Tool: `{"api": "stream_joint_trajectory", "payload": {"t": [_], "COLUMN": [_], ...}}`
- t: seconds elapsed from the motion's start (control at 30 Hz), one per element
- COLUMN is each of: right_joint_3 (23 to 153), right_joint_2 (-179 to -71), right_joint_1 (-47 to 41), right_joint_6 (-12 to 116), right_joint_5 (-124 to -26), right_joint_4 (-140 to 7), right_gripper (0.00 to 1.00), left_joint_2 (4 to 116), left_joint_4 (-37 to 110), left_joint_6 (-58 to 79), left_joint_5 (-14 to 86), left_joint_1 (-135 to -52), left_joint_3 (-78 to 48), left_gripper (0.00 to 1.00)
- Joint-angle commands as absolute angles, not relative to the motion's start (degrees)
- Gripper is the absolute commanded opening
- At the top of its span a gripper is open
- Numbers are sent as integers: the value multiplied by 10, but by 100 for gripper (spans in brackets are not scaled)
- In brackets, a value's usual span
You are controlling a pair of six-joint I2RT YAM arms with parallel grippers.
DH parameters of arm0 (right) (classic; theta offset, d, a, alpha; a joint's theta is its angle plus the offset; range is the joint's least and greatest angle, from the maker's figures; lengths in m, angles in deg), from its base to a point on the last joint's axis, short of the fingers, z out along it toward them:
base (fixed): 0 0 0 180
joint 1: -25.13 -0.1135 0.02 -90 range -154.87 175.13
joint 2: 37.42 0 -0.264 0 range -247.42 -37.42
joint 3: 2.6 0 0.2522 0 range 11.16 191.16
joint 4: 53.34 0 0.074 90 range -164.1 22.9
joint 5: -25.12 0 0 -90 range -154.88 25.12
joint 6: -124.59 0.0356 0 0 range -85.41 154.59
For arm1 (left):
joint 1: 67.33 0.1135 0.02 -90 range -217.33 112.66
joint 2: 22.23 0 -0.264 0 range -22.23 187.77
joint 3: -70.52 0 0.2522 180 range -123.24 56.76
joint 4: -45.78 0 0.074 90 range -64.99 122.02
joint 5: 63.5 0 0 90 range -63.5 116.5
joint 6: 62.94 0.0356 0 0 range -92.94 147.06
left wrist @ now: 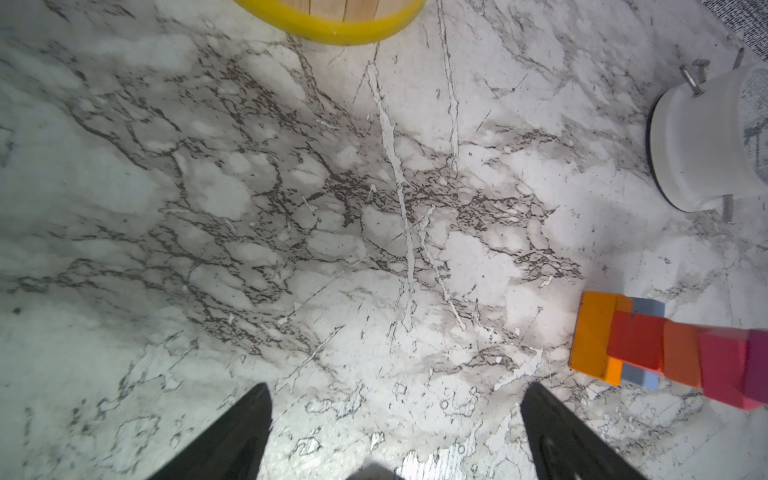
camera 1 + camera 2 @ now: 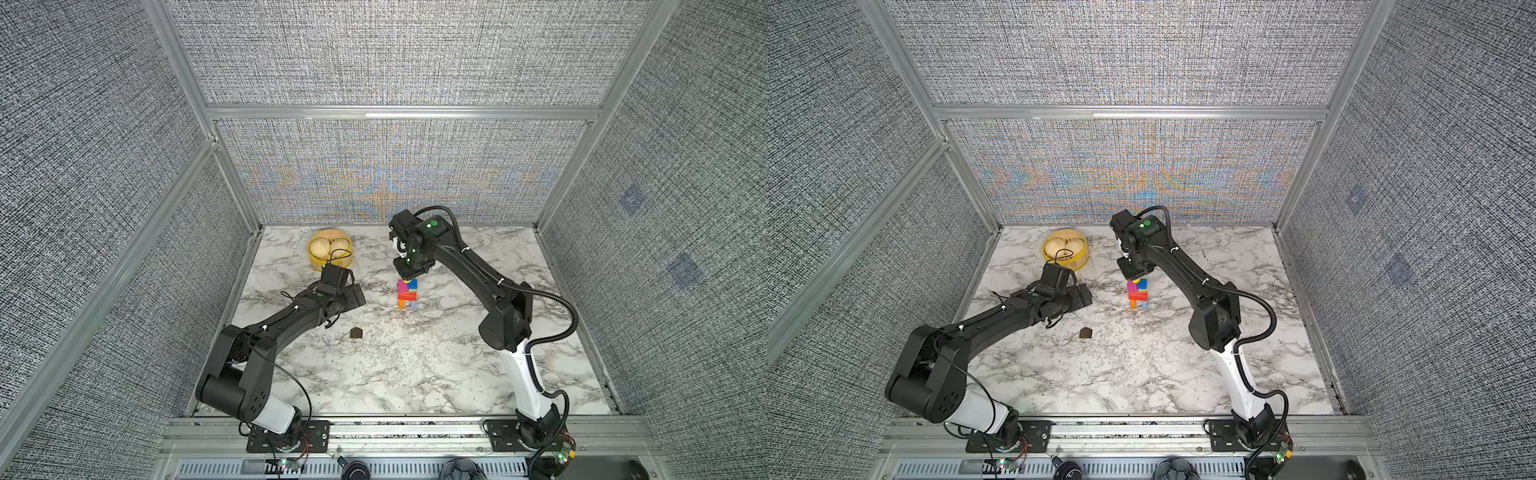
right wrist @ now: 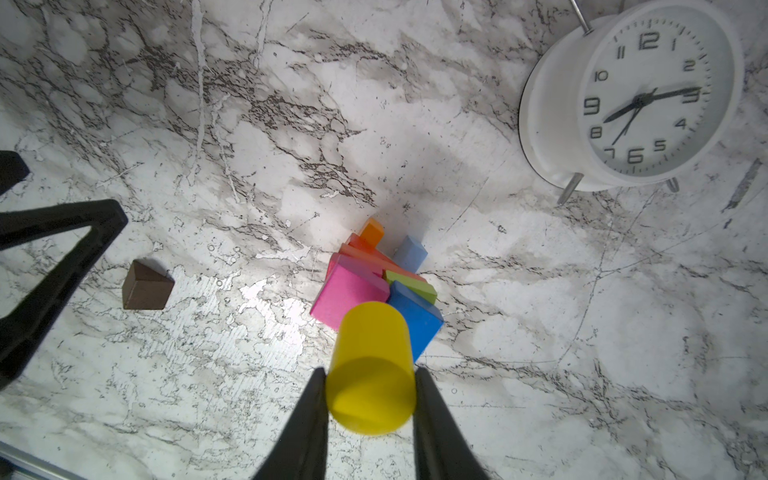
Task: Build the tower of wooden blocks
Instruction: 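Close the right gripper on the yellow cylinder and carry it over the stack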
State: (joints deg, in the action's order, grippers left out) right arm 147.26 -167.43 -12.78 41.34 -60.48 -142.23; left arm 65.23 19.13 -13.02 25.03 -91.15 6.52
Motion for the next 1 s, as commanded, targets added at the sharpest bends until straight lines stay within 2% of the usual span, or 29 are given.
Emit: {"api": "stream_joint_trajectory", "payload": {"t": [0.0, 0.97], "right_joint_3": [1477, 1481], "right_joint_2": [-1679, -1695], "right_joint_1": [-127, -121], "right_joint_6": [407, 411], "right_joint_5": [-601, -607], "right_joint_4": [-1437, -1433], "right_gripper": [29, 29], "left_joint_2": [653, 653], "left_joint_4": [201, 195], "left_joint_6": [-124, -120], "left_joint_5": [251, 250], "left_joint_1": [-911, -910], "left_joint_3": [63, 60], "left_gripper": [95, 95]}}
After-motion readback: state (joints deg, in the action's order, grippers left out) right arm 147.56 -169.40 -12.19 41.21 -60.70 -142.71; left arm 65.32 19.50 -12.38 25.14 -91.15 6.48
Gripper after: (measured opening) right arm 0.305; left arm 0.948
